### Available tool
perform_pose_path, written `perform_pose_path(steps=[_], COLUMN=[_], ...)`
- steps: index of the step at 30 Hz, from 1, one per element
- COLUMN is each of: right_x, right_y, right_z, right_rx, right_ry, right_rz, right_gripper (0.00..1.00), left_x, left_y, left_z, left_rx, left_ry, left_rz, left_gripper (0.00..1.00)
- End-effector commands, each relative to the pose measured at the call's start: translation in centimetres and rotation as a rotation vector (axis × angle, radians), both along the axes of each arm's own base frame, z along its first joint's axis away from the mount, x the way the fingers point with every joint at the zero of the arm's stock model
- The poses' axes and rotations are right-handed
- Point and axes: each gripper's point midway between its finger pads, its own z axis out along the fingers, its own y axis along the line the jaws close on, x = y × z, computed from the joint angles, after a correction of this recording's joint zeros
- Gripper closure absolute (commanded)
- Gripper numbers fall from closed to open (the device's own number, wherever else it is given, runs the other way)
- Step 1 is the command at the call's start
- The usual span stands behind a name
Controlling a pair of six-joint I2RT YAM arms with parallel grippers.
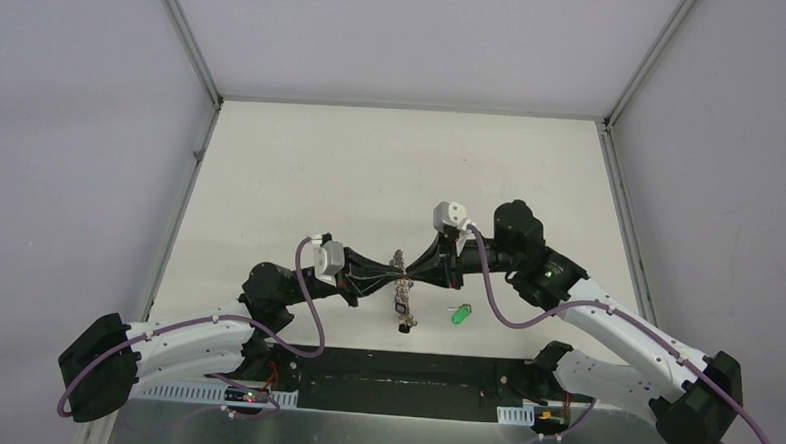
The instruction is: Put the keys on the keyring
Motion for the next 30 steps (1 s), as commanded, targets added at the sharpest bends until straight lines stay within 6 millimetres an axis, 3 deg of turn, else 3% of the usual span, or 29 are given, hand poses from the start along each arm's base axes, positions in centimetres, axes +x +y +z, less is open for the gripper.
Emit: perform_pose_path(steps=[1, 6, 12, 13, 16, 19, 25, 30], right_x=[0.0, -0.1, 0.1, 0.2, 0.4, 0.4, 0.7, 0.3], right_y=[0.7, 0.8, 0.6, 0.4, -0.5, -1.6, -3.8, -4.5], right_z=[1.9, 1.9, 1.7, 1.5, 0.3, -1.0, -2.9, -2.8], right_rx=[0.061, 0.063, 0.036, 0.017, -0.079, -0.191, -0.424, -0.539], right_ry=[-0.039, -0.038, -0.041, -0.048, -0.038, -0.022, 0.055, 0.144], right_rz=[0.026, 0.033, 0.021, 0.013, -0.013, -0.025, -0.058, -0.046], right_gripper=[0.89, 1.00, 1.00, 1.00, 1.00, 1.00, 1.00, 1.00], left_x=[-0.7, -0.7, -0.5, -0.5, -0.4, -0.2, 0.3, 0.6], left_y=[0.6, 0.6, 0.7, 0.8, 0.8, 0.7, 0.2, -1.4], left_z=[3.7, 3.5, 3.4, 3.3, 2.6, 1.6, -0.2, -1.5], left_rx=[-0.111, -0.107, -0.097, -0.086, -0.029, 0.068, 0.264, 0.364], left_ry=[-0.063, -0.061, -0.053, -0.052, -0.043, -0.022, -0.011, 0.001], left_rz=[-0.006, -0.007, 0.006, 0.011, 0.019, 0.033, 0.037, -0.021], left_gripper=[1.00, 1.00, 1.00, 0.98, 0.74, 0.62, 0.59, 0.61])
